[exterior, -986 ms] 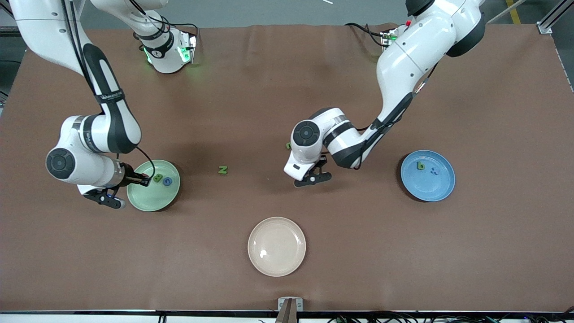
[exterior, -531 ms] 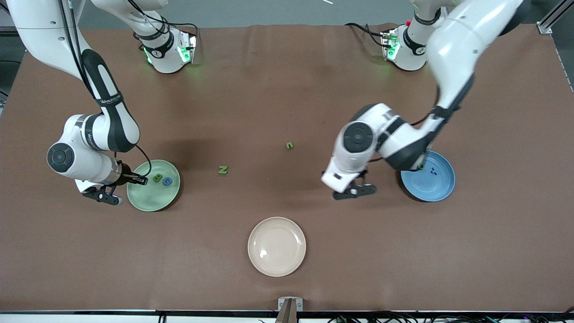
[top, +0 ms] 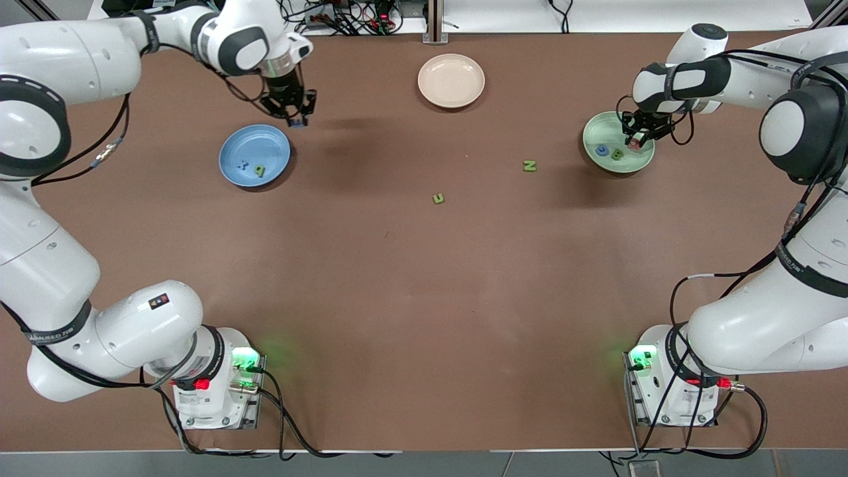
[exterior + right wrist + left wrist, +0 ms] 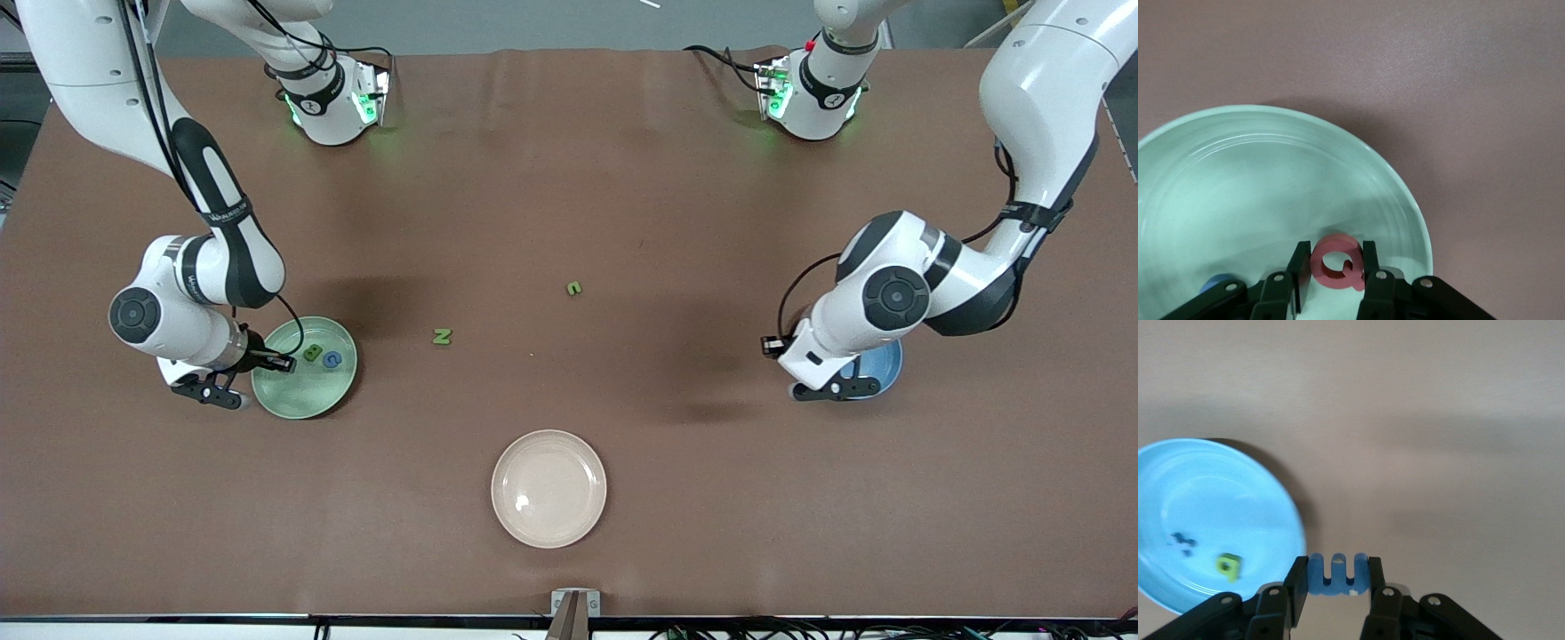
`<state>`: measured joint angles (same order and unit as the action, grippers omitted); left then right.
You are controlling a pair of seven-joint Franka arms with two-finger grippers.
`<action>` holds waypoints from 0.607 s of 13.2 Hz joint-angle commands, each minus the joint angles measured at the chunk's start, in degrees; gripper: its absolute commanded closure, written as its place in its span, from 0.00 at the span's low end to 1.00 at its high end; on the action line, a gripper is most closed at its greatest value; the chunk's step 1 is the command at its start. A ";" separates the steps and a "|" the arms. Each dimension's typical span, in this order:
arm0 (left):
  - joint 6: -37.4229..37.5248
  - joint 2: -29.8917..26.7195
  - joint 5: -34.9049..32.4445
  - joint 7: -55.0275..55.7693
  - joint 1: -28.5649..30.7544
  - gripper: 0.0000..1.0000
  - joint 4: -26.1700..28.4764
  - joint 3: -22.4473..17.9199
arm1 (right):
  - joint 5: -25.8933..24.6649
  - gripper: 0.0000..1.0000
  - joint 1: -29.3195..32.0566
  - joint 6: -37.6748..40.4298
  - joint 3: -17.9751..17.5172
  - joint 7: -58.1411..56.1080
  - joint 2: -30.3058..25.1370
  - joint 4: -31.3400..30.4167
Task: Sort upper and lower case letters into plates
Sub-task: 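Drop the Q on the green plate while the left gripper drops the m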
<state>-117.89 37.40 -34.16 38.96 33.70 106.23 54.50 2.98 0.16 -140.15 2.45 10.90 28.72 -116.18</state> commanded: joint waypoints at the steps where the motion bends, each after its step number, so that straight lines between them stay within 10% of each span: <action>1: -6.36 -2.07 -5.27 -1.95 6.26 0.87 7.39 0.78 | -0.16 0.99 1.33 -0.74 -1.13 -0.79 -0.42 -0.54; 6: -15.17 0.91 -16.17 -4.42 14.81 0.87 13.57 0.26 | -0.16 0.82 1.94 -1.18 -1.13 -0.88 -0.07 -0.63; 8: -15.17 1.80 -18.47 -4.77 15.61 0.87 13.39 -0.27 | -0.08 0.14 2.12 -1.18 -1.22 -0.97 -0.16 -0.54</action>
<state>-132.15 38.76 -50.29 34.88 48.65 119.29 54.20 2.98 0.67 -140.74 2.39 10.74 28.98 -116.16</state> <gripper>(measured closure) 0.599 0.568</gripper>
